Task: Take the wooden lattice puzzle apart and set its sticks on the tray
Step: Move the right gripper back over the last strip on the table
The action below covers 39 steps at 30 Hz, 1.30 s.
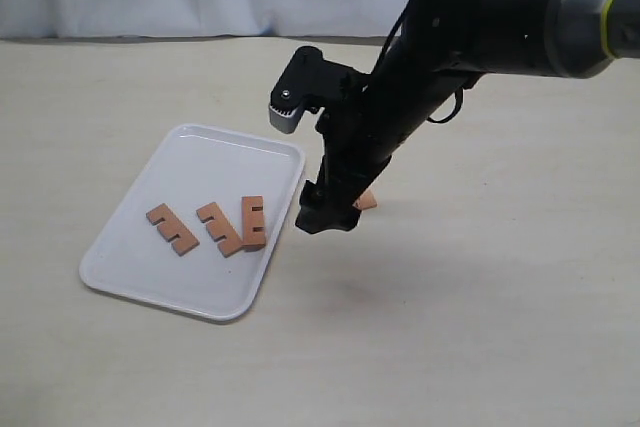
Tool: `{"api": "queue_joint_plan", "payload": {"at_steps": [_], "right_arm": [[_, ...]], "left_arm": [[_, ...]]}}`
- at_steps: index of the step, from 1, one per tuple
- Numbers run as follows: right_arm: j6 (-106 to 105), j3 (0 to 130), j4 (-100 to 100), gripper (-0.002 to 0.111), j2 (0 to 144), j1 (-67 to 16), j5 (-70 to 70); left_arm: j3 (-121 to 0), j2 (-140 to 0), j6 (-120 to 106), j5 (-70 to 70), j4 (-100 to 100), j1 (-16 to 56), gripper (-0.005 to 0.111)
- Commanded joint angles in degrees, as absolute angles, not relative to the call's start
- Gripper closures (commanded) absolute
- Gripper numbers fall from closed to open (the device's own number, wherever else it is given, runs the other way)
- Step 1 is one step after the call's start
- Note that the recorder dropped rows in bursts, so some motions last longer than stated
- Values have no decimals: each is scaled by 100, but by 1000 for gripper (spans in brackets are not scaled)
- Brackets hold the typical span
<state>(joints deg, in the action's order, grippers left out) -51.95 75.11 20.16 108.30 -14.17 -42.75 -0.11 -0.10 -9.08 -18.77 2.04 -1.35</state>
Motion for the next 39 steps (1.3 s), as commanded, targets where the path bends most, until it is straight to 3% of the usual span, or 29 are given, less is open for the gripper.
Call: {"api": "queue_joint_plan", "payload": {"at_steps": [1, 14, 23, 27, 39], "right_arm": [[-5176, 7527, 1686, 1, 10846, -1398, -4018], [-4926, 7527, 873, 1, 11626, -1398, -3532], [-2457, 7582, 0, 1, 11752, -1364, -2921], [-1200, 7875, -108, 1, 11752, -1330, -3459], [-1076, 8154, 342, 1, 11752, -1344, -4338]], "left_arm": [[0, 0, -913, -1774, 202, -124, 107], [0, 0, -913, -1774, 216, -124, 107], [0, 0, -913, -1774, 216, -124, 107], [0, 0, -913, -1774, 216, -124, 107], [0, 0, -913, -1774, 204, -124, 107]]}}
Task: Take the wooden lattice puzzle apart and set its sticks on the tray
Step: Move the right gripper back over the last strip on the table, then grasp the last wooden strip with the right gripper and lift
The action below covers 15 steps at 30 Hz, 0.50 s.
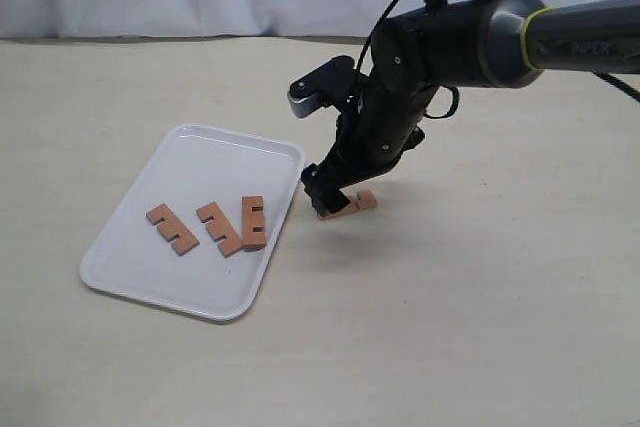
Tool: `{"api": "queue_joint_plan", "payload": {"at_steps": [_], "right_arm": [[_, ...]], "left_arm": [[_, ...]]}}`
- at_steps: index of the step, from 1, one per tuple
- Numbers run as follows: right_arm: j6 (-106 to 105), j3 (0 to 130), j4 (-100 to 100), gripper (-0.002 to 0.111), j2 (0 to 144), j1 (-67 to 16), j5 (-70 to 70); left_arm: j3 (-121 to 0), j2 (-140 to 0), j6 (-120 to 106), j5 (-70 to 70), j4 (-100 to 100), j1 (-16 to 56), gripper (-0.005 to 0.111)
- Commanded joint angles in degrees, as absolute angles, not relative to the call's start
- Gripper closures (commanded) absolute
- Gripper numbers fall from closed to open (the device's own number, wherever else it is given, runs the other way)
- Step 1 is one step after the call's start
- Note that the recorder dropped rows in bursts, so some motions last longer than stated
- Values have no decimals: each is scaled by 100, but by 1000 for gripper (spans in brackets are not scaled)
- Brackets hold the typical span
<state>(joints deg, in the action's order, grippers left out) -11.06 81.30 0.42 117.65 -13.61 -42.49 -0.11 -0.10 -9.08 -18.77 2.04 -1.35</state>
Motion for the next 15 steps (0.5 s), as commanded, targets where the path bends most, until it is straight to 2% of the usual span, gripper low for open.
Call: {"api": "queue_joint_plan", "payload": {"at_steps": [1, 15], "right_arm": [[-1076, 8154, 465, 1, 11752, -1344, -4338], [748, 8220, -48, 1, 11752, -1344, -4313]], "left_arm": [[0, 0, -913, -1774, 204, -124, 107], [0, 0, -913, -1774, 204, -124, 107]]}}
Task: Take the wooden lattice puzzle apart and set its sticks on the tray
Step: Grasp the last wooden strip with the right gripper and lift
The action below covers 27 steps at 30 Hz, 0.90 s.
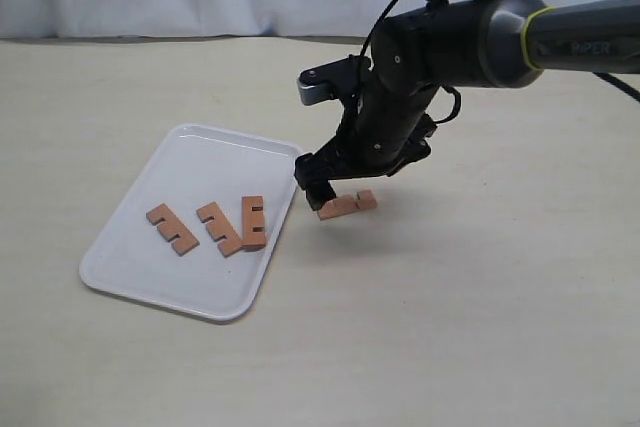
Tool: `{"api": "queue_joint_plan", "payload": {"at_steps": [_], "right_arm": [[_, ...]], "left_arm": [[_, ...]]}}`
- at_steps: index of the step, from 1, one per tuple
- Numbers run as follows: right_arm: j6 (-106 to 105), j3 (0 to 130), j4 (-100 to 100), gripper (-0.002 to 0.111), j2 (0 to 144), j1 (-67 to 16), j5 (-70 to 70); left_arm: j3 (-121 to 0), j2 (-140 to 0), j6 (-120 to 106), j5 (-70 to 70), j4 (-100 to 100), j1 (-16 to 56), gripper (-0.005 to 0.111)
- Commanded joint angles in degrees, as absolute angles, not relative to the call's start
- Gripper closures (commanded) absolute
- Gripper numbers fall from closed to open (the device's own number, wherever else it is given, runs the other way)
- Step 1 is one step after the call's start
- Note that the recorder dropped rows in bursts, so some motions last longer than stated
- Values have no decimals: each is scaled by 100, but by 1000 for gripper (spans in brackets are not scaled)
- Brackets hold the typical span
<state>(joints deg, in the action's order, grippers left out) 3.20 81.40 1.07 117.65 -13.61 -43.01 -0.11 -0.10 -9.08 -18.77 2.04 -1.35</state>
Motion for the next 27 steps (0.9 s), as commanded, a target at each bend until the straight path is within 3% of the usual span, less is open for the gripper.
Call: {"api": "queue_joint_plan", "payload": {"at_steps": [1, 27], "right_arm": [[817, 8257, 0, 1, 11752, -1344, -4346], [1383, 8993, -390, 1, 12731, -1344, -4641]], "left_arm": [[0, 0, -913, -1774, 204, -124, 107], [0, 0, -913, -1774, 217, -124, 107]]}}
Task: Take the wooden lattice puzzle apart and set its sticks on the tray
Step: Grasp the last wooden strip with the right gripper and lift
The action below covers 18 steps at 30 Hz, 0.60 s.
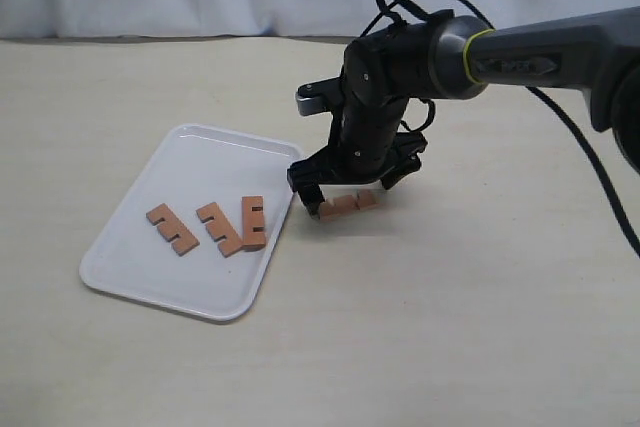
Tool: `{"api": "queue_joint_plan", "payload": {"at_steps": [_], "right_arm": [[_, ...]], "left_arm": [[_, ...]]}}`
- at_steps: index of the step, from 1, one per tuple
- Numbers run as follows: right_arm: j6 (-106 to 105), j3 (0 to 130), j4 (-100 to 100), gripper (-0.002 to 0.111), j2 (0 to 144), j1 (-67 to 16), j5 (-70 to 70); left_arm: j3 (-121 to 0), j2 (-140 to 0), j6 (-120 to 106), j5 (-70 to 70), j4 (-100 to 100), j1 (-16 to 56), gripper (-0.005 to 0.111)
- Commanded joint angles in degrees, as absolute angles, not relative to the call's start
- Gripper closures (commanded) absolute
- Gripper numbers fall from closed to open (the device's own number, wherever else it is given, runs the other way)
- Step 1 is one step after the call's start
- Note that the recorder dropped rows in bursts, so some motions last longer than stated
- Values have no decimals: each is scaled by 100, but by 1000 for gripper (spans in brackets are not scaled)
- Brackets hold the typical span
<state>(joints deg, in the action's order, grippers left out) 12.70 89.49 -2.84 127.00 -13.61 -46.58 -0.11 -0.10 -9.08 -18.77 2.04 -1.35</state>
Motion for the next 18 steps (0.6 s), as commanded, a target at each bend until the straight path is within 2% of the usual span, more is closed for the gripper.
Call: {"api": "queue_joint_plan", "payload": {"at_steps": [1, 7, 14, 18], "right_arm": [[1441, 8993, -390, 1, 12742, -1344, -4641], [1573, 8993, -390, 6, 12769, -1344, -4687], [1586, 8993, -390, 34, 12940, -1344, -4822], [1513, 8993, -390, 61, 12996, -1344, -4955]], "left_arm": [[0, 0, -913, -1774, 217, -124, 107], [0, 0, -913, -1774, 217, -124, 107], [0, 0, -913, -1774, 217, -124, 107], [0, 0, -913, -1774, 200, -124, 107]]}}
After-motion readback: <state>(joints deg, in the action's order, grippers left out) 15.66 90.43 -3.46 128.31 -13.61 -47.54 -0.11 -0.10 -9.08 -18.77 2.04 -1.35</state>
